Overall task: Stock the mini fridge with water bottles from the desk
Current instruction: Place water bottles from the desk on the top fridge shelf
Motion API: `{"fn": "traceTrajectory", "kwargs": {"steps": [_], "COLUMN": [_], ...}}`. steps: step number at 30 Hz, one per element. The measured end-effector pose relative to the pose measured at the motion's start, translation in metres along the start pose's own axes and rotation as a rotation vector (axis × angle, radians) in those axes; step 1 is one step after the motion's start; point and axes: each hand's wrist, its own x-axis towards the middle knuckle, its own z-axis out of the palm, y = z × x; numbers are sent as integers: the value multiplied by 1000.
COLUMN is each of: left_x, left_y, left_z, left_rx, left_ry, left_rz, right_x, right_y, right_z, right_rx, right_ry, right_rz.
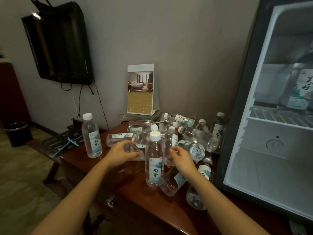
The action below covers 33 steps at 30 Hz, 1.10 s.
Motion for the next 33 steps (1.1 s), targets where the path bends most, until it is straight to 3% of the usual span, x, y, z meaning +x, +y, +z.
{"fn": "traceTrajectory", "kwargs": {"steps": [16,25,30,33], "left_x": [-37,-39,-41,-47], "left_y": [8,37,78,114], "left_z": [-26,-22,-4,0], "left_rx": [-149,-291,-378,-388], "left_ry": [124,329,494,572], "left_rz": [74,87,147,266], "right_x": [-27,-44,-47,-49], "right_y": [-15,-44,-69,-90], "right_z": [-14,-24,-37,-52], "right_rx": [-68,-12,96,324], "right_ry": [-38,-18,77,93], "right_rz": [52,-1,-58,-45]}}
